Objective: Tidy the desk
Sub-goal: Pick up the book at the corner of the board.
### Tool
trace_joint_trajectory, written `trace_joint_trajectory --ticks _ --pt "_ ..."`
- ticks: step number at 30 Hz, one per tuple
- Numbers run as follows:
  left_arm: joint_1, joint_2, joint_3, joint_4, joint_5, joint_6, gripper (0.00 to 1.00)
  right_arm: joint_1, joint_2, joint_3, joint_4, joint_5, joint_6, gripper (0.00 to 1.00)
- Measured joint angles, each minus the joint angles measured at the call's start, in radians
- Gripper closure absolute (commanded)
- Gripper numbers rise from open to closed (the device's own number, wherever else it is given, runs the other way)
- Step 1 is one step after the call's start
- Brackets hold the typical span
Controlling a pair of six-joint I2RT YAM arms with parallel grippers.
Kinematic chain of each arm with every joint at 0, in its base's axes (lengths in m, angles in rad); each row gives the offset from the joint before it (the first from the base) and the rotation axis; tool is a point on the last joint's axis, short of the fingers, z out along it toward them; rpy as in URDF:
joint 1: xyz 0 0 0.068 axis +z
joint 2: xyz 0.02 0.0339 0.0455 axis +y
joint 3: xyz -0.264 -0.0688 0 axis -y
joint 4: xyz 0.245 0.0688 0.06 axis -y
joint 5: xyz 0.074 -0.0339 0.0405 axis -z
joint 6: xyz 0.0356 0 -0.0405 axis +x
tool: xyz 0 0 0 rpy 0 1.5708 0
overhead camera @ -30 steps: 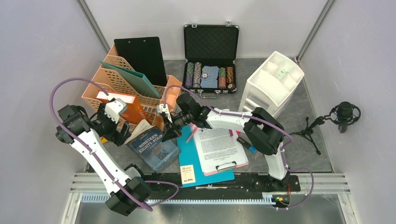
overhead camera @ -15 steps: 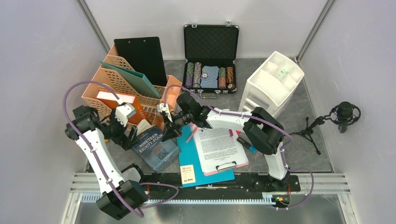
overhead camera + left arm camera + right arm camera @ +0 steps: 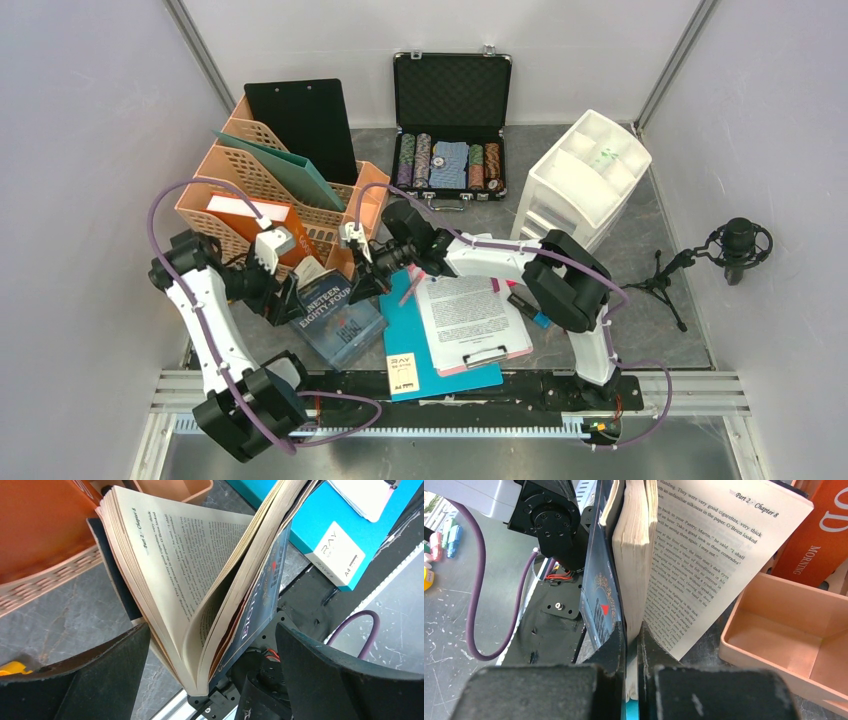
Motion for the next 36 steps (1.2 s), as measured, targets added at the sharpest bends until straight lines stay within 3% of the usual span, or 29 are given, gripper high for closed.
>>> trace_joint_trajectory --ticks 8,11,19,25,29,36 --pt "0.000 0.029 -0.063 0.007 -0.012 0.011 0.00 -0.002 -0.005 -0.012 0.000 0.002 0.000 1.00" --pt "0.000 0.037 -0.073 0.007 -0.012 0.022 0.09 -0.002 -0.005 -0.013 0.000 0.003 0.000 1.00" --pt "0.000 0.082 -0.073 0.022 -0.010 0.030 0.50 -0.002 -0.005 -0.013 0.000 0.002 0.007 1.00" --pt "-0.001 0.081 -0.043 -0.017 0.018 0.018 0.97 -0.005 -0.005 -0.014 0.008 0.006 0.017 0.99" --pt "-0.001 0.030 -0.034 -0.047 0.021 0.014 0.98 -0.010 -0.005 -0.014 0.016 0.000 0.027 0.82" --pt "-0.006 -0.089 0.048 -0.047 -0.025 0.015 0.98 -0.014 -0.010 -0.010 0.016 0.029 0.041 0.17"
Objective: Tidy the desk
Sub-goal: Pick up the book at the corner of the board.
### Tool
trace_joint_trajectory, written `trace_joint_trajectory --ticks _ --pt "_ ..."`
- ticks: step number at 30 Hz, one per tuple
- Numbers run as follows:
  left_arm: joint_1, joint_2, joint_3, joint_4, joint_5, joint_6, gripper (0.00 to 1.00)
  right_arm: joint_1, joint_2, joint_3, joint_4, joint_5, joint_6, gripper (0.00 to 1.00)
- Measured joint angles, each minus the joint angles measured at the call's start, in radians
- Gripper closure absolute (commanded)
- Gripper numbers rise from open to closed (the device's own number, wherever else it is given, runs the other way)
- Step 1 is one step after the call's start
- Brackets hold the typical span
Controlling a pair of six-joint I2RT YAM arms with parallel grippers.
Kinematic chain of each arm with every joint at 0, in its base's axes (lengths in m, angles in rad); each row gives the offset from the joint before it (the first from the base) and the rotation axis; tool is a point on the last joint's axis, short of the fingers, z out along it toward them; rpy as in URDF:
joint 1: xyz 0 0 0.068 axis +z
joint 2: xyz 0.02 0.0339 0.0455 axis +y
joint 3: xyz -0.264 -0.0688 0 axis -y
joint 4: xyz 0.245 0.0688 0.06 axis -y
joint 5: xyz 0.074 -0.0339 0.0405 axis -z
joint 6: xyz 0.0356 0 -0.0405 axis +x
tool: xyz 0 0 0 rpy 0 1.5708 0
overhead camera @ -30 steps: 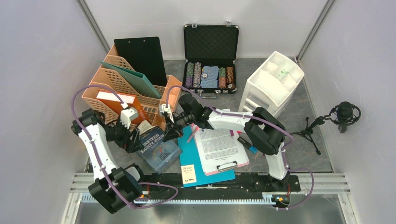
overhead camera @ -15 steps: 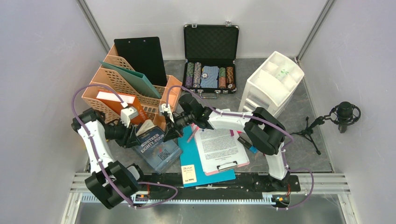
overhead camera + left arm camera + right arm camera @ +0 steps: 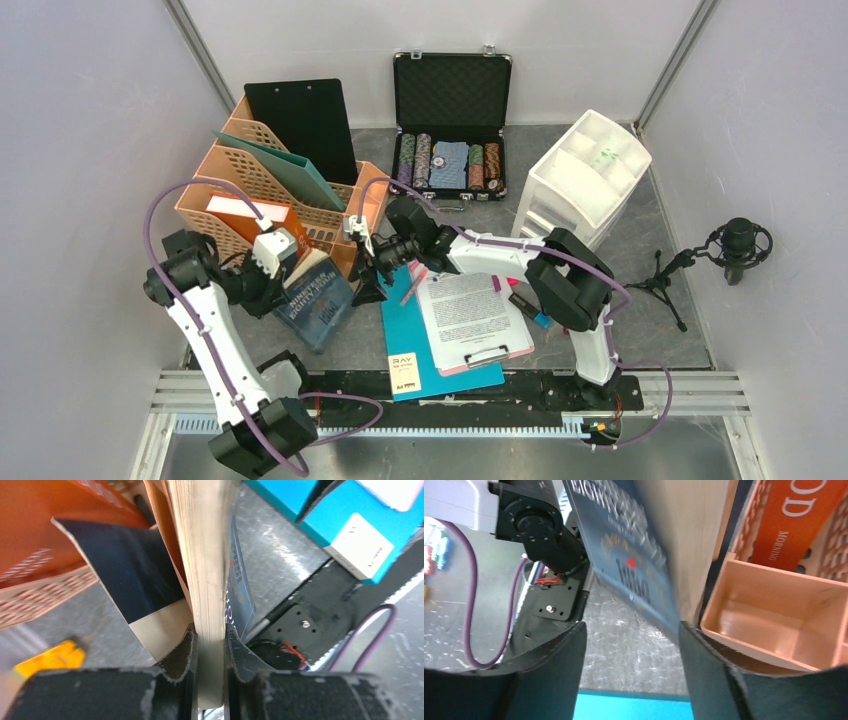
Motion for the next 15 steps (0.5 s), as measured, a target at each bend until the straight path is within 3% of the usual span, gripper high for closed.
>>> trace_joint_trajectory --ticks 3,15 --pt "0.000 -0.034 0.049 0.021 -0.024 0.000 0.98 -0.003 -0.014 0.002 -0.039 0.030 -0.011 0.02" --pt "-0.169 -0.121 0.103 0.002 0.012 -0.053 0.98 -0.011 -0.161 0.002 -0.157 0.145 -0.068 0.02"
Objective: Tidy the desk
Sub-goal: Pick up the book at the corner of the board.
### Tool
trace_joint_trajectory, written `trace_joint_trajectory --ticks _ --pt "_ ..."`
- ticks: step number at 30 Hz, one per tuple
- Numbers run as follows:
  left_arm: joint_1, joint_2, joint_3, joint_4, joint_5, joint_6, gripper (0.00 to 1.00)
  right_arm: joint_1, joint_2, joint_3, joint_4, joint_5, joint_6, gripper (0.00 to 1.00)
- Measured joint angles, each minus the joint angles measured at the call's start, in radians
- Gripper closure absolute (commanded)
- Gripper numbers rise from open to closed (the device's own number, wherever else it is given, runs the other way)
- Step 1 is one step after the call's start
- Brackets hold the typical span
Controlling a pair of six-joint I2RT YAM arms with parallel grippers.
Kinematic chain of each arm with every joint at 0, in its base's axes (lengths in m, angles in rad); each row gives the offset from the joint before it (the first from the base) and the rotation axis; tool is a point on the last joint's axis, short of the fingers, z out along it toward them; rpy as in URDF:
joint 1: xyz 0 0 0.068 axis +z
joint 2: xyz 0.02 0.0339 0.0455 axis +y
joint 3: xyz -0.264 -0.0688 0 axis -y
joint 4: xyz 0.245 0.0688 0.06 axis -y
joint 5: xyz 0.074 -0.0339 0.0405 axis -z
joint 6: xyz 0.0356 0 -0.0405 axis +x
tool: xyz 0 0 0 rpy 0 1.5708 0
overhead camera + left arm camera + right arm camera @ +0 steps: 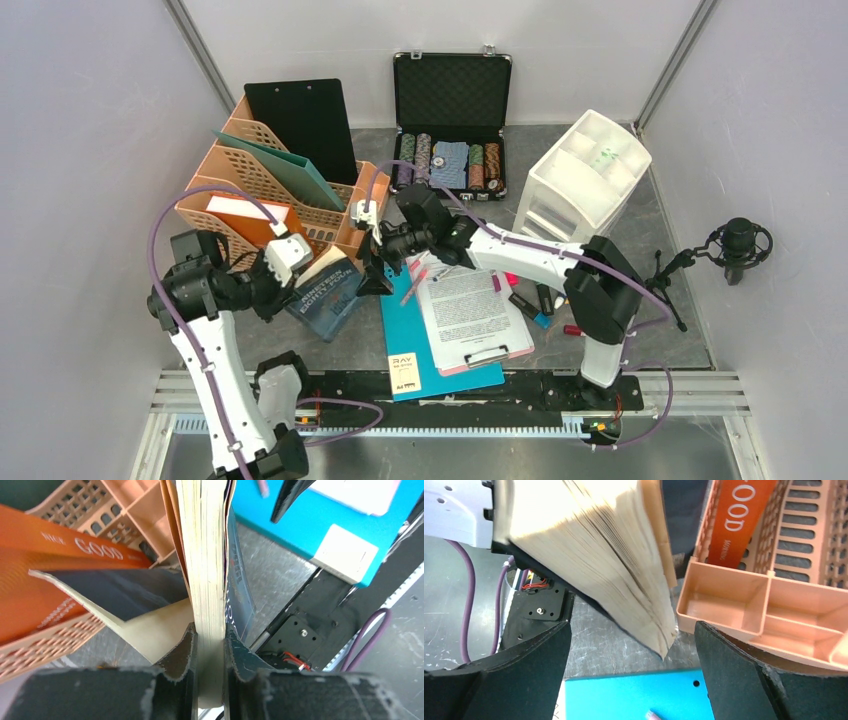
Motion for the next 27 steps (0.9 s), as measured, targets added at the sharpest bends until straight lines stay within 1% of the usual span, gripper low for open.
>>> trace_joint_trajectory --ticks 6,9,13,16,20,27 --pt "-0.022 0.043 0.099 0.001 0.107 -0.128 0.98 -0.037 -0.063 -0.019 -0.054 0.079 -0.023 0.02" --pt "-0.022 0.047 0.117 0.023 0.140 -0.245 0.98 -0.067 -0.115 -0.037 -0.082 0.121 -0.041 0.02" --pt "-0.024 0.045 0.118 0.105 0.161 -0.460 0.98 -0.103 -0.181 -0.037 -0.124 0.187 -0.080 0.02" --pt "-0.028 0.056 0.120 0.199 0.162 -0.645 0.98 -0.116 -0.230 -0.037 -0.160 0.255 -0.122 0.02" --pt "-0.048 0.109 0.138 0.340 0.161 -0.879 0.98 -0.116 -0.291 -0.037 -0.190 0.325 -0.170 0.02" --pt "-0.130 0.204 0.195 0.537 0.105 -1.212 0.98 -0.113 -0.355 0.000 -0.222 0.346 -0.202 0.02"
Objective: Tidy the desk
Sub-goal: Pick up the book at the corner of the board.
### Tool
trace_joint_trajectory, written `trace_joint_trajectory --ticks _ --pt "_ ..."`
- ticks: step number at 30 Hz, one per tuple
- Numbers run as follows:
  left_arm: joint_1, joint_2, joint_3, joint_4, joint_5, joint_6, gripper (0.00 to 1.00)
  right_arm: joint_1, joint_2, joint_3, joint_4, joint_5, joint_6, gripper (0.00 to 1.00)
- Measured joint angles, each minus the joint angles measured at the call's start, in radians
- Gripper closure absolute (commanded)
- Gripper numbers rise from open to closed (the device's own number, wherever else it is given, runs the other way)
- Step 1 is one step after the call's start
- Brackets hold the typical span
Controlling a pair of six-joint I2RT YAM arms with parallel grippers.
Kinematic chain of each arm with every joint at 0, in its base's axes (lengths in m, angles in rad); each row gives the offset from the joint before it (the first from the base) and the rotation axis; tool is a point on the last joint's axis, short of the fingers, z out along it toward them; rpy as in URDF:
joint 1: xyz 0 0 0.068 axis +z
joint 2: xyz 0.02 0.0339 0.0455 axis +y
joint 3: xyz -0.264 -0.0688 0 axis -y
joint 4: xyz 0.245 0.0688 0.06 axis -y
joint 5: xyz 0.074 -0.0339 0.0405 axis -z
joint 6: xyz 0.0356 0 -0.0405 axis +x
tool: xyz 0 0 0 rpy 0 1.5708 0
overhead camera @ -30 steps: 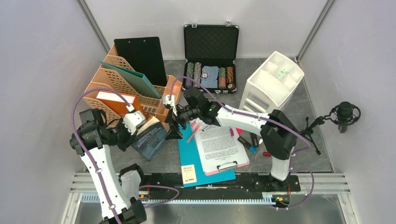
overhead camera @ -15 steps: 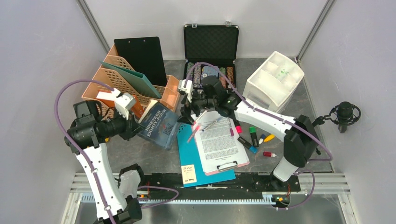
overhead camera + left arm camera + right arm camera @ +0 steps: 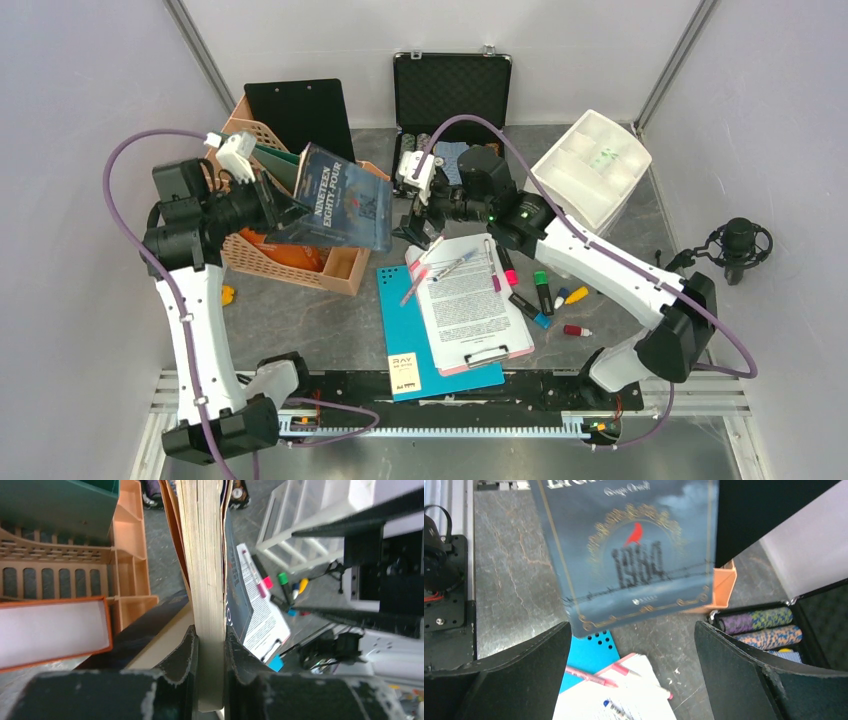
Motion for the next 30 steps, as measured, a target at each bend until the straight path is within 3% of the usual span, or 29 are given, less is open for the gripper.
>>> trace_joint_trajectory --ticks 12,24,30 --pt "-0.204 0.185 0.108 0.150 -0.114 -0.366 0.98 0.162 0.052 0.200 -0.072 0.154 -0.102 0.02" --pt "-0.304 0.195 0.114 0.178 -0.167 -0.490 0.98 0.270 0.161 0.203 -0.101 0.544 -0.244 0.02" --pt "-0.318 0.195 0.112 0.187 -0.162 -0.523 0.98 0.290 0.171 0.172 -0.056 0.718 -0.329 0.12"
